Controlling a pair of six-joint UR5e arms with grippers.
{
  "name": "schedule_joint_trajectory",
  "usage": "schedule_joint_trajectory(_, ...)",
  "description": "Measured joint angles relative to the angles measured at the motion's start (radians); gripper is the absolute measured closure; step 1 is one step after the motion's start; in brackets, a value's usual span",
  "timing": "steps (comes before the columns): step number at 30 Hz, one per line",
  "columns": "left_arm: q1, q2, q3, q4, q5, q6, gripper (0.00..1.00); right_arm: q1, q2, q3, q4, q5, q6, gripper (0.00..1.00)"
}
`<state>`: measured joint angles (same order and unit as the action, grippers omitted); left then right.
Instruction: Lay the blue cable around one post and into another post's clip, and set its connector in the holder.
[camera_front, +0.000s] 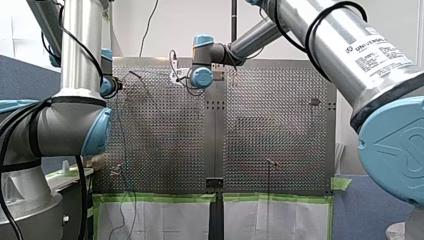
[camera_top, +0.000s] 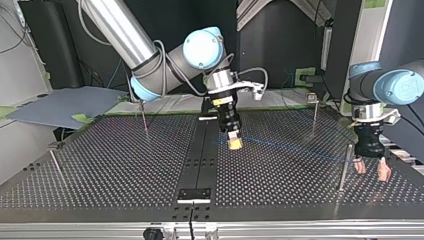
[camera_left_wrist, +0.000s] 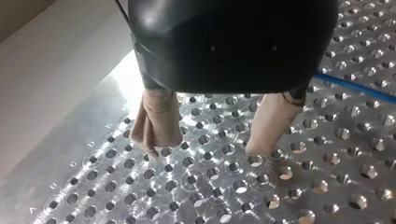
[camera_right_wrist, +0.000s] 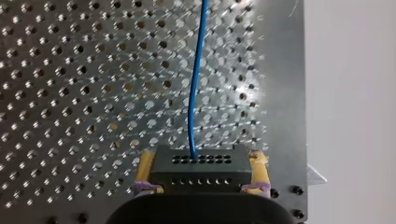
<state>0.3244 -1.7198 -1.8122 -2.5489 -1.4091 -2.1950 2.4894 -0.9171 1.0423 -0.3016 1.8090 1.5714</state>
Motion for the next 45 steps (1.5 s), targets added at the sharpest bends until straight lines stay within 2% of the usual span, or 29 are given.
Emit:
schedule_joint_trajectory(14,-0.010,0.000,0.000,-0.016,0.003,-0.008,0.00,-0.006,0.004,0.000,0.029,0.003,0.002,1.00)
schedule_joint_trajectory(19,-0.015,0.000,0.000,-0.027,0.001,-0.007,0.00,-0.007,0.020,0.004,0.065,0.005,0.001,1.00)
schedule_joint_trajectory(22,-0.016,0.000,0.000,-0.030,0.000,-0.008,0.00,-0.007,0.038,0.018,0.093,0.021,-0.002,1.00)
schedule_joint_trajectory(25,-0.016,0.000,0.000,-0.031,-0.001,-0.009,0.00,-0.009,0.048,0.042,0.100,0.042,-0.002,1.00)
schedule_joint_trajectory(29,-0.017,0.000,-0.001,-0.031,-0.001,-0.010,0.00,-0.017,0.052,0.082,0.072,0.055,0.013,1.00)
schedule_joint_trajectory(34,-0.017,0.000,-0.001,-0.031,0.000,-0.011,0.00,-0.033,0.052,0.138,0.017,0.065,0.046,1.00)
schedule_joint_trajectory(39,-0.017,0.000,-0.001,-0.031,0.002,-0.011,0.00,-0.047,0.053,0.191,-0.036,0.086,0.075,1.00)
schedule_joint_trajectory(45,-0.017,0.000,-0.001,-0.031,0.001,-0.010,0.00,-0.062,0.054,0.253,-0.097,0.116,0.101,1.00)
